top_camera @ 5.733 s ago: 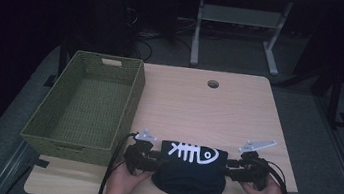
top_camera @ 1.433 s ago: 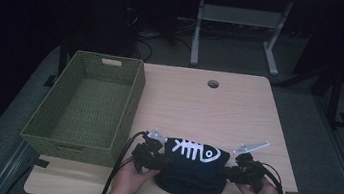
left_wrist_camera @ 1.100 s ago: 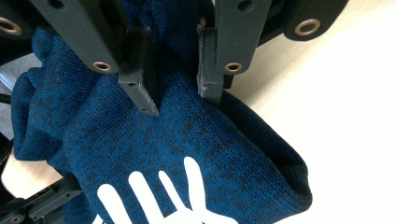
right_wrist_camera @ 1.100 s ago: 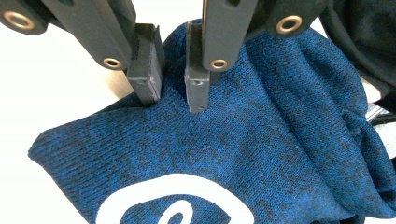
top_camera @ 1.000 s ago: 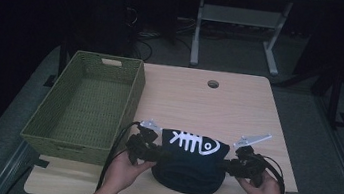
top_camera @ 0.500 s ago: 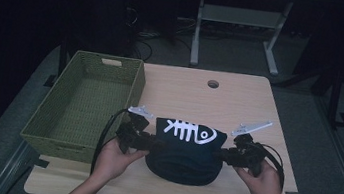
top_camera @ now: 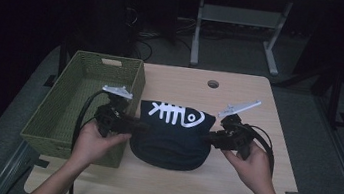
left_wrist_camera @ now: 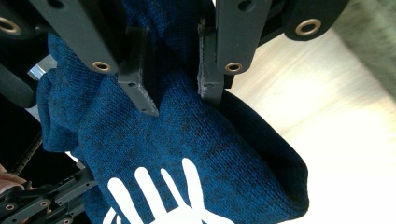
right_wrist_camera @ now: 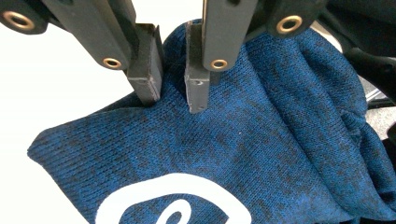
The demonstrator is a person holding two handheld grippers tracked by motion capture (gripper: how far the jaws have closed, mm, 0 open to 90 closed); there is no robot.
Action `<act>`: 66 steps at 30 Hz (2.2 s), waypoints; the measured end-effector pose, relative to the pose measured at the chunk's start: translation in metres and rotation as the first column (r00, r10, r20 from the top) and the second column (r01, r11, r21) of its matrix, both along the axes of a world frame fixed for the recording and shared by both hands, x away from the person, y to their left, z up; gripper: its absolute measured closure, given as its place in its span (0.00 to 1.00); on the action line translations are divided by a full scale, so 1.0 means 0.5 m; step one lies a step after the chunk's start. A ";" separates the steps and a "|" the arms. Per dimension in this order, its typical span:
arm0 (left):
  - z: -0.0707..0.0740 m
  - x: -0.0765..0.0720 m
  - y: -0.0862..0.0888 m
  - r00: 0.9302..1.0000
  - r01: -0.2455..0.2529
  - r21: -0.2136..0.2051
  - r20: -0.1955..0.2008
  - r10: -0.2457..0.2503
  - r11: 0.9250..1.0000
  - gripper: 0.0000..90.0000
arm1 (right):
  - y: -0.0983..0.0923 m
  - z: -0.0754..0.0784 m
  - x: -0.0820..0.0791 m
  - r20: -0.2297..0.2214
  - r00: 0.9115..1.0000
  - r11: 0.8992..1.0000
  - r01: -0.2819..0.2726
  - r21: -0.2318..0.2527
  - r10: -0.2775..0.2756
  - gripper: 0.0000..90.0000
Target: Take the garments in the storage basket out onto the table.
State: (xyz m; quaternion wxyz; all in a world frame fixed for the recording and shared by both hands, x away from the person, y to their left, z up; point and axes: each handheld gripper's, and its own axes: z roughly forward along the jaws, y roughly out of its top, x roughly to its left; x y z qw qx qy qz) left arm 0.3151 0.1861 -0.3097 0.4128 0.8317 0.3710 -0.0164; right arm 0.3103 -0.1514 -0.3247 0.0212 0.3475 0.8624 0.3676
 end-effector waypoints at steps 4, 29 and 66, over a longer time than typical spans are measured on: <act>0.015 0.006 0.031 1.000 -0.015 0.000 0.001 0.015 1.000 0.78 | 0.030 0.022 0.013 0.008 1.000 1.000 -0.014 0.003 0.014 0.87; 0.067 0.027 0.216 0.992 -0.124 -0.006 0.006 0.124 0.992 0.78 | 0.223 0.099 0.093 0.047 0.992 0.993 -0.113 -0.010 0.114 0.87; 0.038 0.059 0.415 0.974 -0.227 0.024 -0.020 0.228 0.974 0.78 | 0.437 0.090 0.163 0.035 0.981 0.981 -0.191 -0.015 0.192 0.87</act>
